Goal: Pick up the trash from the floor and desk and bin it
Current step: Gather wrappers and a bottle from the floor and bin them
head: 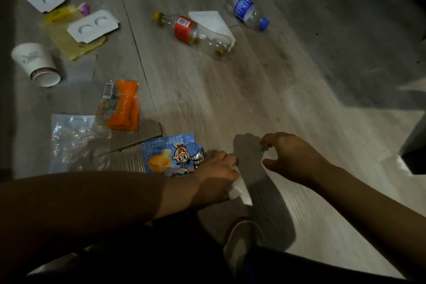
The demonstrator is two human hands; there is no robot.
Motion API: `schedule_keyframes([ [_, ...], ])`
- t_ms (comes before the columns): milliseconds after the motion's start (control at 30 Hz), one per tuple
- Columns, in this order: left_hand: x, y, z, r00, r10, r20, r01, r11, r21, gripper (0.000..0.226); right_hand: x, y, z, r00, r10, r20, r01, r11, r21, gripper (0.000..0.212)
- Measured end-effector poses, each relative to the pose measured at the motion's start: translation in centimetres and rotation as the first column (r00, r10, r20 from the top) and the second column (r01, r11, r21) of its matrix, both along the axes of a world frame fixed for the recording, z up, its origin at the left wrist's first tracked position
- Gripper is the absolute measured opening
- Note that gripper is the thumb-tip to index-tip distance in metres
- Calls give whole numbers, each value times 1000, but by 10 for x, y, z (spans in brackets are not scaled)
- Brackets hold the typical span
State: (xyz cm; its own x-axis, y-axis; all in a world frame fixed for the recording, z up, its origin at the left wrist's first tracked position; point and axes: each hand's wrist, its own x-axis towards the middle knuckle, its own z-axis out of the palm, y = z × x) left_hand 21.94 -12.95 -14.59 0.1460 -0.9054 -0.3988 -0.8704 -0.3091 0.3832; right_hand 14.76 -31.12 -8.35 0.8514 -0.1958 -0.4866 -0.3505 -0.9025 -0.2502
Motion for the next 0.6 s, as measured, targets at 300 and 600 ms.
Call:
schedule_keyframes([
  [300,50,44,25,991,132,10,-131,990,-51,39,27,16,-4,999,34,14,-35,998,59,45],
  [600,75,86,6,875,461,150,-467,884,6,103,58,41,-7,990,123,67,-129,988,88,47],
])
